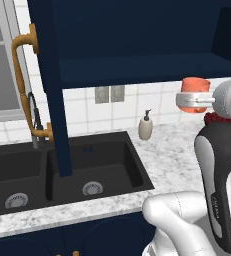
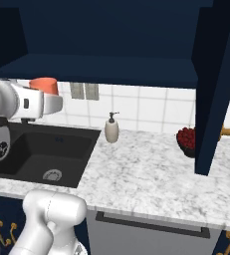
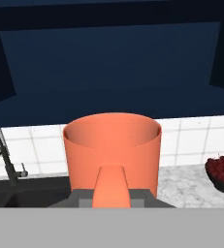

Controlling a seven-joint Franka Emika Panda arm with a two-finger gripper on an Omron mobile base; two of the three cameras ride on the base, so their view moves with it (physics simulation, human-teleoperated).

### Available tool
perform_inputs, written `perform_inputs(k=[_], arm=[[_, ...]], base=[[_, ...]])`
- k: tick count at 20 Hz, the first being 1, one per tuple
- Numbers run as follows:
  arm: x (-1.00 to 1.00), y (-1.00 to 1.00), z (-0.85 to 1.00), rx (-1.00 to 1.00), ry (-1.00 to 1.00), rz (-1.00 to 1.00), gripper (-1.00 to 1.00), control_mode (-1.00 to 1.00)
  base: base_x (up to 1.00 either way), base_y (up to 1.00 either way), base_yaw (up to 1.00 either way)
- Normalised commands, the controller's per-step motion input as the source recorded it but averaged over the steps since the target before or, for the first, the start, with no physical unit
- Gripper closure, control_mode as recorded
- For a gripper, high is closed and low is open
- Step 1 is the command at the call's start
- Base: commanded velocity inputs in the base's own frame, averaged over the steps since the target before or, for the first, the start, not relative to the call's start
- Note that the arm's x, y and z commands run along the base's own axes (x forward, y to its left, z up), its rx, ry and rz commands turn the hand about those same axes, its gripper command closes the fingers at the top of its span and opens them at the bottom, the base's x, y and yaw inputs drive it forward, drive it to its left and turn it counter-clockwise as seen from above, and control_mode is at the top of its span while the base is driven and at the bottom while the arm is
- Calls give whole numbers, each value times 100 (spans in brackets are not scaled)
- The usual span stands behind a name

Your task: Gather all objects into one cabinet and sort the glasses and bowls to opposite sides.

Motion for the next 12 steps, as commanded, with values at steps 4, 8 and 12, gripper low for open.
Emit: perform_inputs(k=[4, 8, 12], arm=[[0, 0, 0, 0, 0, 0, 100, 100], [0, 0, 0, 0, 0, 0, 100, 100], [0, 0, 0, 0, 0, 0, 100, 100]], base=[[-6, 0, 0], [-91, -27, -6], [-100, -57, -32]])
